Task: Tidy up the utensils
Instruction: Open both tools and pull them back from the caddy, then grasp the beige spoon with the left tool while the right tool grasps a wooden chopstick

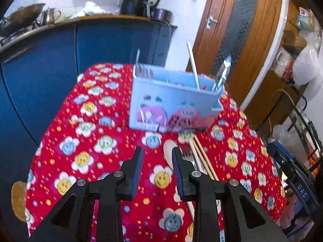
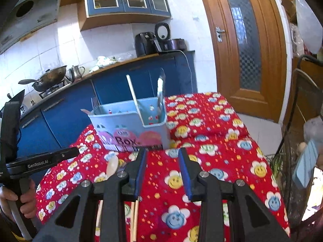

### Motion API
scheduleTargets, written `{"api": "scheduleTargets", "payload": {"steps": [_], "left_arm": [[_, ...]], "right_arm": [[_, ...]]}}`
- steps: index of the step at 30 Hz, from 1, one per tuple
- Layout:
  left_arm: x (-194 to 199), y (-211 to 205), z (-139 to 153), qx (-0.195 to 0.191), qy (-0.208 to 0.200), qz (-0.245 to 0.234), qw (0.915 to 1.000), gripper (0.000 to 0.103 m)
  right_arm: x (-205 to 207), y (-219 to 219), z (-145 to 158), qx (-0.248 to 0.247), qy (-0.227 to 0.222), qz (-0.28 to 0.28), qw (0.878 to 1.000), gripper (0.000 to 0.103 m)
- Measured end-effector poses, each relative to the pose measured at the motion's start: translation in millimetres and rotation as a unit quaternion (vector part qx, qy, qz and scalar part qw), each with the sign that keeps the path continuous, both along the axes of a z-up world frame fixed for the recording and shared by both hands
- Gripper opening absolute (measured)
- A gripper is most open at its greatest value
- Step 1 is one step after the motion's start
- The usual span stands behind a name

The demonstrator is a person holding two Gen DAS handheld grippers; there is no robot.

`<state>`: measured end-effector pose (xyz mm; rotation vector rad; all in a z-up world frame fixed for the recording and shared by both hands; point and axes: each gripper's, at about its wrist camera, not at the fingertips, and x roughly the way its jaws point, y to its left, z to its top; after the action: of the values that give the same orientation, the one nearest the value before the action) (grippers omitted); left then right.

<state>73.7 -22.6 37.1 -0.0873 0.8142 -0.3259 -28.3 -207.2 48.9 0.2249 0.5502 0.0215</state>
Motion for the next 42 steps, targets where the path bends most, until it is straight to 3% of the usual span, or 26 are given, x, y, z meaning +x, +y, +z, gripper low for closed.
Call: {"api": "scheduleTargets", "payload": {"steps": [15,23,26,28,33,42], "left_arm": [[8,-31,-46,0.018,0.103,-0.041,0.9937,0.029],[12,-45,-57,0.029,0.128,-0.057,0.9897,0.029],[14,-45,-58,0.028,0.130,-0.057,0.9895,0.023],[17,-44,-59,0.016,0.134,-0.060,0.9891,0.013],[18,-39,-59,-0.007,0.134,-0.060,0.9891,0.006],[11,-10,-44,-0.032,0.097,-0.042,0.9939,0.006]], "right_arm": [[-4,-26,-33,0.039,0.046,-0.014,0.998,0.037],[-4,-35,-43,0.052,0.055,-0.015,0.997,0.037],[-4,-36,-44,0.054,0.057,-0.015,0.997,0.037],[-4,-36,-45,0.055,0.059,-0.016,0.997,0.037],[-3,-33,-44,0.052,0.063,-0.012,0.997,0.037],[5,-10,-37,0.029,0.074,0.012,0.997,0.037]]}}
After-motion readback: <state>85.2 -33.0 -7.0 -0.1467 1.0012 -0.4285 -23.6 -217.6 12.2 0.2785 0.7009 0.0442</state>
